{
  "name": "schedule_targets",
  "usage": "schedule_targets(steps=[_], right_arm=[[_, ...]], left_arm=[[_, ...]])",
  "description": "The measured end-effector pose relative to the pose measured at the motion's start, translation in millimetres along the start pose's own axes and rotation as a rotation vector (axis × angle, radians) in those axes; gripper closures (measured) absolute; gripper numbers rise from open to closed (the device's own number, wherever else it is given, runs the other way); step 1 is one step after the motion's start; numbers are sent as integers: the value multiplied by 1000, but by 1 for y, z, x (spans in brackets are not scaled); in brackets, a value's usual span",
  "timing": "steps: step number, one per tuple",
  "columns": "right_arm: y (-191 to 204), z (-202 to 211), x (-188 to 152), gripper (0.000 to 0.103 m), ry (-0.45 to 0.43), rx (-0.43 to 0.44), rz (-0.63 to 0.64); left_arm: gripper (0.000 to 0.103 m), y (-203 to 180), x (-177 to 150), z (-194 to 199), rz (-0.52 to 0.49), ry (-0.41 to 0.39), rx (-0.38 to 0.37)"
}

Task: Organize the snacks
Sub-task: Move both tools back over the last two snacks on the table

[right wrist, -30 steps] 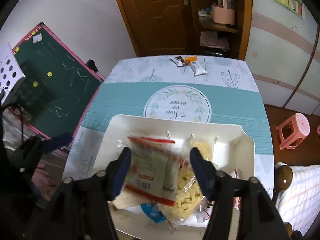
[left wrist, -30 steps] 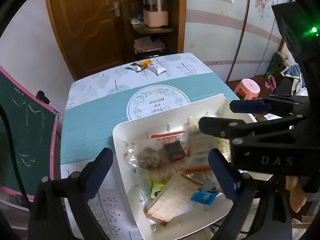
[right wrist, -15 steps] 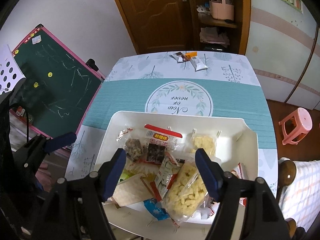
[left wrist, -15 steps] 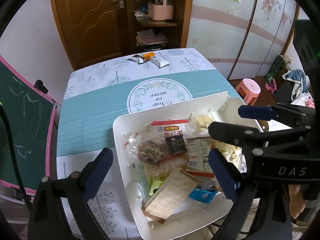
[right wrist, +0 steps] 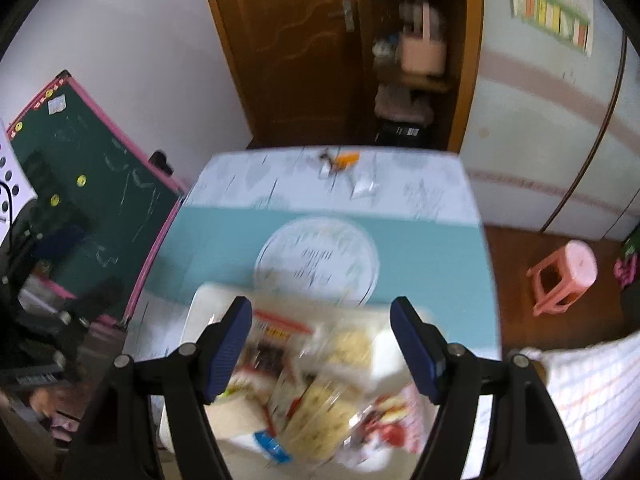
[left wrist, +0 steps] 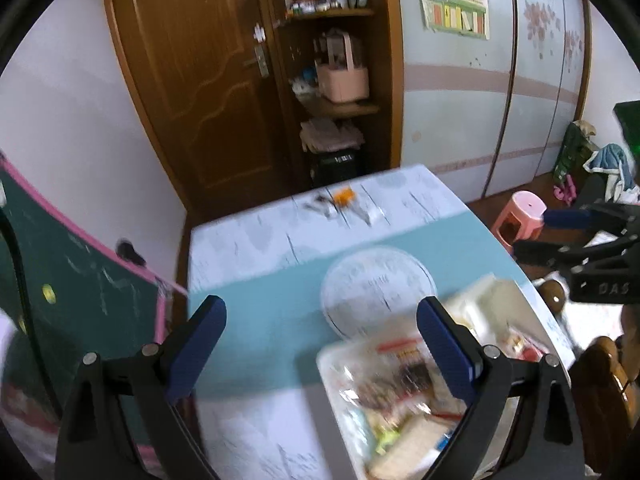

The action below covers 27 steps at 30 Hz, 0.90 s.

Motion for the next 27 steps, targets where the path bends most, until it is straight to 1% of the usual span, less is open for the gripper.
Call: schedule_targets(steps=[4, 6, 8, 9, 11, 13, 15, 16, 18, 19, 20, 22, 25, 27], right_arm=[[-31, 20, 52, 31, -44, -83, 54], [-45, 26, 77, 31, -58, -115, 69], [-64, 28, 106, 31, -62, -127, 58], [-74, 28, 120, 31, -66, -137, 52], [-88, 25, 140, 31, -70, -154, 53], [-104, 13, 162, 31, -62, -169, 50], [-117, -3, 180, 31, -57, -170, 41], [-123, -15, 189, 31, -55, -163, 39], [-134, -42, 201, 31, -35, -181, 46], [-140, -62, 203, 31, -7, -181, 45], [-144, -84, 203, 31, 25, -167, 45], [-151, -134, 198, 31, 99, -151, 37], [-149, -200, 185, 31, 181, -120, 45], [-140, -243, 172, 31, 224, -71, 48]], left_arm=[[7, 2, 61, -1, -52, -52, 52], [7, 6, 90, -5, -51, -57, 82], [7, 4, 119, -11, -48, -51, 78], [7, 5, 137, -16, -43, -49, 85], [7, 8, 164, -26, -36, -50, 99], [7, 9, 190, -42, -26, -51, 119], [7, 12, 212, -69, -10, -41, 142], [6, 13, 218, -82, -2, -34, 154], [4, 17, 226, -121, 13, -4, 183], [4, 19, 226, -151, 28, 31, 198], [4, 20, 224, -169, 34, 54, 203], [4, 23, 215, -228, 62, 127, 228], [4, 24, 198, -288, 92, 187, 241], [4, 19, 186, -327, 99, 210, 243]])
Point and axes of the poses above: each gripper's, at about its wrist camera, not at the fingertips, and z roughly against the way its jaws point, y to its left, x to its top, the point moved 9 cm from there along -z, roughly the way its jaws point, and after that the axes turned 15 degrees about z, right-handed, at the moved point
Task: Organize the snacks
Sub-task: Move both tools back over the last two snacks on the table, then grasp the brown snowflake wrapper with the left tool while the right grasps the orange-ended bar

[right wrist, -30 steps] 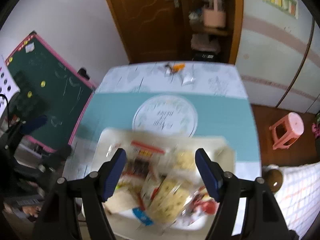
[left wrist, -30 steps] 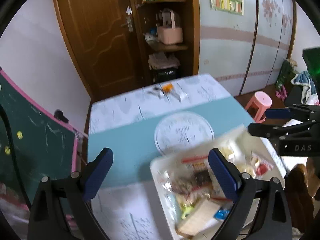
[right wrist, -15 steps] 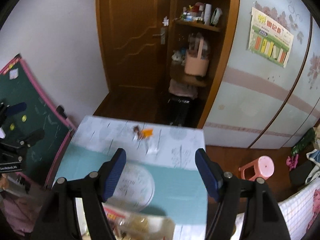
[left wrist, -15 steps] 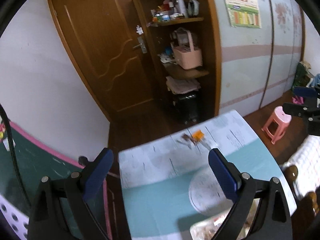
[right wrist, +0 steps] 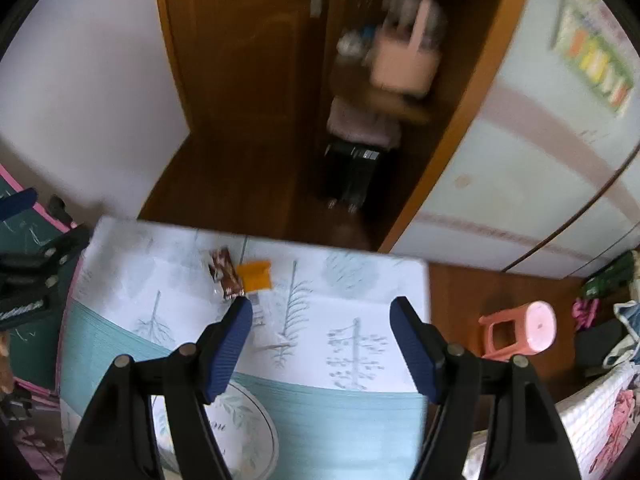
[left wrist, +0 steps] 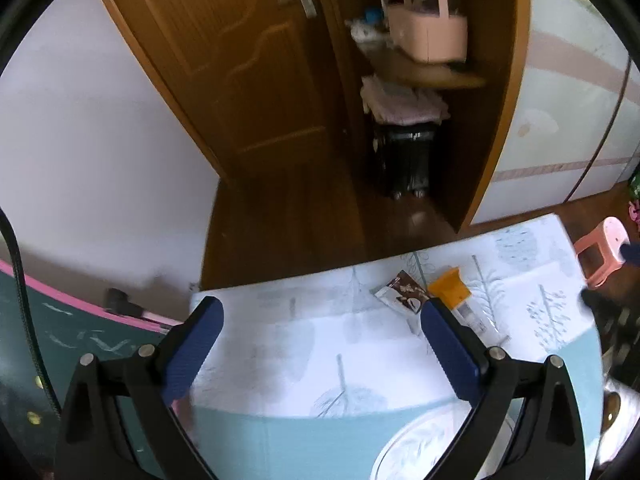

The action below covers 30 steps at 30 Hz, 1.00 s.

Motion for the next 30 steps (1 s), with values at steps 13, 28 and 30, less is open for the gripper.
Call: schedule_targets(steps=[13, 28, 30], right_arm=[[63, -152, -28, 42, 170, 129, 26], [5, -160, -60, 60, 135, 122, -145], [6, -158, -62, 60, 133, 115, -138]], left_arm=[[4, -46, -31, -122, 65, 110, 1], [8, -70, -62, -170, 104, 227, -44], [17, -74, -69, -175, 116, 258, -57]])
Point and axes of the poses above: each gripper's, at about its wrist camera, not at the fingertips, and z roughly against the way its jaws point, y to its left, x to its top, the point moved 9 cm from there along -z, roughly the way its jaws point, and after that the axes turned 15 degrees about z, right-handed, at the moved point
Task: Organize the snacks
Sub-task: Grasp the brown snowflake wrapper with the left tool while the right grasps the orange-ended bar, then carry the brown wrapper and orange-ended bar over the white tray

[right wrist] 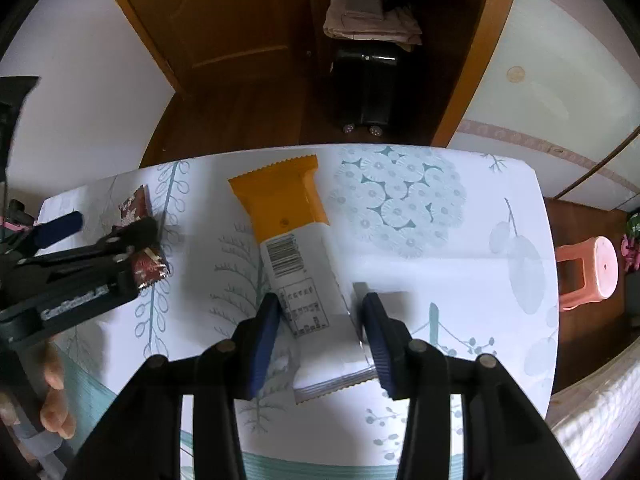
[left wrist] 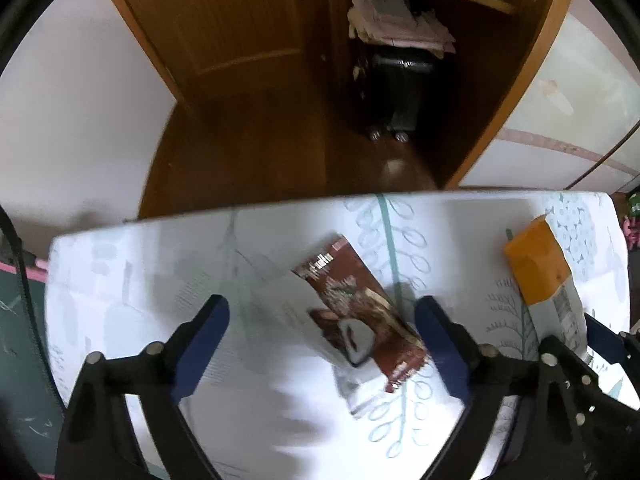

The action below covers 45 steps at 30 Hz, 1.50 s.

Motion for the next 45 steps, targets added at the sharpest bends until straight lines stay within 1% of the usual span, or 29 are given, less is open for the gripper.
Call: schedule_targets(steps=[1, 2, 3, 5, 6, 9, 11, 13, 15, 18, 20, 22, 23, 24, 25, 26, 27, 30, 32, 35, 39, 43, 45], right_arm=[[3, 0, -1, 60, 0, -4, 4], [5, 1, -2, 60, 0, -7, 6], [8, 1, -3, 60, 1, -6, 8], [13, 3, -6, 60, 3, -1, 6], [14, 4, -7, 60, 5, 6, 4], [15, 4, -6, 62, 11, 24, -5], [21, 10, -13, 67, 18, 45, -15], [25, 16, -19, 68, 27, 55, -18], [29, 27, -22, 68, 24, 51, -10], [34, 49, -25, 69, 6, 54, -4], [37, 71, -29, 69, -17, 54, -1], [42, 97, -33, 69, -47, 59, 2], [44, 110, -35, 69, -63, 63, 4], [49, 128, -40, 69, -84, 68, 7], [53, 141, -45, 69, -99, 73, 8], [56, 154, -49, 69, -115, 78, 11], [61, 169, -54, 69, -132, 81, 17], [73, 211, -72, 69, -183, 85, 41], [84, 240, -87, 69, -220, 87, 61], [102, 282, -113, 69, -279, 96, 90], [122, 324, -147, 69, -343, 98, 119], [139, 358, -180, 69, -403, 109, 132], [147, 372, -194, 69, -431, 107, 135]], left_arm=[[19, 0, -1, 1, 24, 0, -18], [30, -1, -3, 1, 38, 13, -42], [44, -1, -5, 2, 50, 22, -64], [64, 1, -9, 6, 50, 15, -64], [66, 1, -11, 8, 42, 16, -62], [69, 7, -22, 13, 4, 6, -30], [70, 11, -28, 17, -9, 17, -24], [70, 17, -33, 25, -18, 24, -14], [71, 23, -34, 41, -18, 13, -14], [71, 32, -32, 76, -16, -14, -13], [71, 37, -32, 107, -21, -39, -17], [71, 42, -34, 147, -37, -82, -25], [71, 42, -34, 161, -43, -98, -26], [71, 45, -38, 185, -52, -124, -32], [71, 46, -38, 197, -57, -137, -36], [71, 50, -42, 218, -66, -155, -46], [71, 52, -49, 239, -76, -174, -57], [71, 58, -68, 285, -106, -220, -80], [71, 63, -89, 320, -136, -248, -96], [71, 68, -120, 360, -174, -283, -124], [71, 78, -164, 406, -211, -310, -180], [70, 86, -208, 443, -247, -333, -236], [70, 91, -224, 454, -256, -345, -267]])
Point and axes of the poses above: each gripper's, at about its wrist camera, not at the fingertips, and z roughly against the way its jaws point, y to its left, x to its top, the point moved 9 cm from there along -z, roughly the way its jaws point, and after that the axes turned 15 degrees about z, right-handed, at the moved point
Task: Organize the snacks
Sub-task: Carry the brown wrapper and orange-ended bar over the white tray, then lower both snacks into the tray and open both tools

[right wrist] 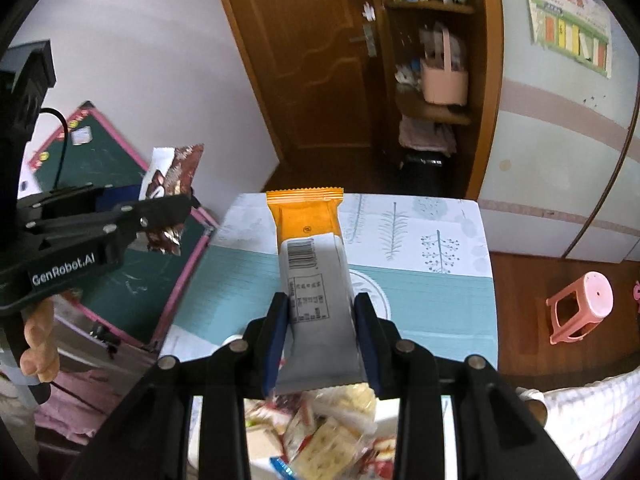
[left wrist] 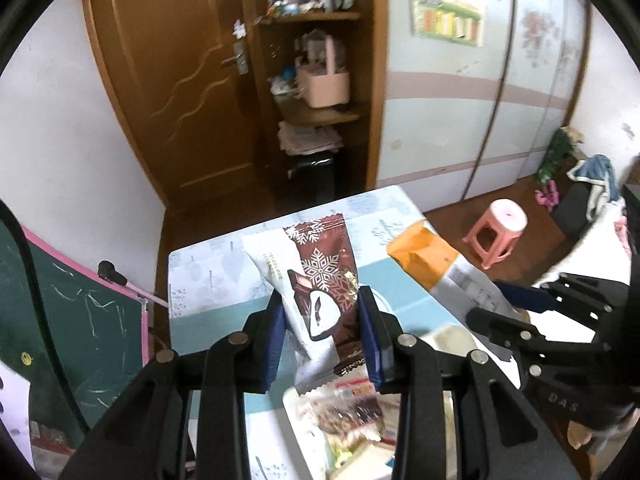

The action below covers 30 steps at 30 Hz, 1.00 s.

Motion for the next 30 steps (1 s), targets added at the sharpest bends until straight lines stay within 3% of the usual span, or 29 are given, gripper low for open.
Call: schedule_targets(steps=[6, 16, 22, 30], right_arm=[[32, 31, -27, 69, -59, 14, -7], [61, 36, -81, 69, -153, -3, -96], [68, 15, -106, 68, -109, 38, -136], [78, -22, -125, 68, -10, 64, -140]], left_arm=[[70, 0, -55, 26, 22, 7, -68], [70, 0, -144, 9, 58, 5, -114], [70, 7, -163, -7, 66, -42, -71], [69, 16, -196, -51, 82, 70, -22]])
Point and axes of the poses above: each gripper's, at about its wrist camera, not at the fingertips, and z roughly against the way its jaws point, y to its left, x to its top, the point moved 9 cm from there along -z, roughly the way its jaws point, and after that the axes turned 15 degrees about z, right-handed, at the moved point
